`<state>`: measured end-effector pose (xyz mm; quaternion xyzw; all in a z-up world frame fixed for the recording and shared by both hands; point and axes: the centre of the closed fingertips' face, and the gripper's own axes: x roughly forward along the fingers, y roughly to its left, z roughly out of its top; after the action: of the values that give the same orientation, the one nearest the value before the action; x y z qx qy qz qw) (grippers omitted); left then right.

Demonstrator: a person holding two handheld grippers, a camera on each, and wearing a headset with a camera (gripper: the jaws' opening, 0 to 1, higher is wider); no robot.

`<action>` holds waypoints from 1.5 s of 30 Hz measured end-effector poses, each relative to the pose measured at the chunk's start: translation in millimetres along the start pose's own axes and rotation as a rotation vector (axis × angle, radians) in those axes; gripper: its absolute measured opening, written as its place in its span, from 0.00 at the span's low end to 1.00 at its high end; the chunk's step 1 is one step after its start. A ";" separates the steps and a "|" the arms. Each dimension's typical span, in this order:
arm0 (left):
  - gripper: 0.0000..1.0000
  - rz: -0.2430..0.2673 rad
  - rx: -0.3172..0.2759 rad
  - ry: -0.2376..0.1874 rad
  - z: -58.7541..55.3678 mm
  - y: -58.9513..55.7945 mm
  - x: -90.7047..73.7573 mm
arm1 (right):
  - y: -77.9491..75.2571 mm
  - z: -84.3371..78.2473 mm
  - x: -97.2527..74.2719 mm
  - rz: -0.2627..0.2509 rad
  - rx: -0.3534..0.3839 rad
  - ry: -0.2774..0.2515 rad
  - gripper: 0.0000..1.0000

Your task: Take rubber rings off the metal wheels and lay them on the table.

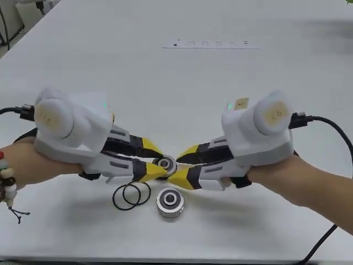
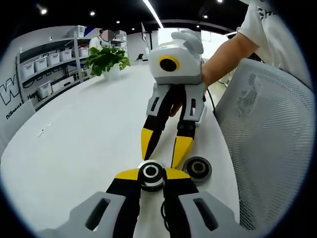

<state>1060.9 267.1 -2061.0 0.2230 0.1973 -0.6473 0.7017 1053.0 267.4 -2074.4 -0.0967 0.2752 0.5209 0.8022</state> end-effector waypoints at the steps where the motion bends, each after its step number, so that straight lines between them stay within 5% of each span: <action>1: 0.12 0.000 -0.001 0.003 -0.5 0.5 0.0 | 0.1 -0.3 0.2 0.000 -0.001 0.001 0.23; 6: 0.08 0.004 -0.061 -0.011 -0.2 1.7 2.7 | 0.6 0.6 1.7 0.002 -0.005 -0.002 0.24; 8: 0.08 0.004 -0.021 -0.009 0.0 2.7 2.4 | -0.2 1.8 2.4 -0.002 -0.008 -0.006 0.24; 19: 0.07 0.005 -0.043 -0.031 1.0 2.8 2.5 | -1.3 -0.4 1.7 -0.002 -0.092 0.014 0.17; 26: 0.07 0.007 -0.044 -0.032 1.1 2.4 1.8 | -2.5 -4.1 -2.0 -0.008 -0.135 0.033 0.03; 32: 0.07 0.015 -0.044 -0.033 1.0 1.6 1.3 | -8.8 -7.9 -2.2 -0.071 -0.132 0.063 0.00; 37: 0.07 0.024 -0.039 -0.033 1.3 0.3 0.7 | -9.2 -4.8 -3.9 -0.092 0.051 0.029 0.00; 42: 0.07 0.025 -0.036 -0.034 1.5 -0.1 0.5 | -14.7 2.1 -10.9 -0.050 0.420 -0.096 0.00; 45: 0.07 0.025 -0.039 -0.039 2.3 -0.6 1.8 | -13.7 2.7 -12.7 -0.029 0.509 -0.126 0.00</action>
<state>1060.4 264.3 -2060.1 0.1992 0.1933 -0.6387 0.7177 1062.2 252.6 -2067.0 0.1370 0.3457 0.4283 0.8236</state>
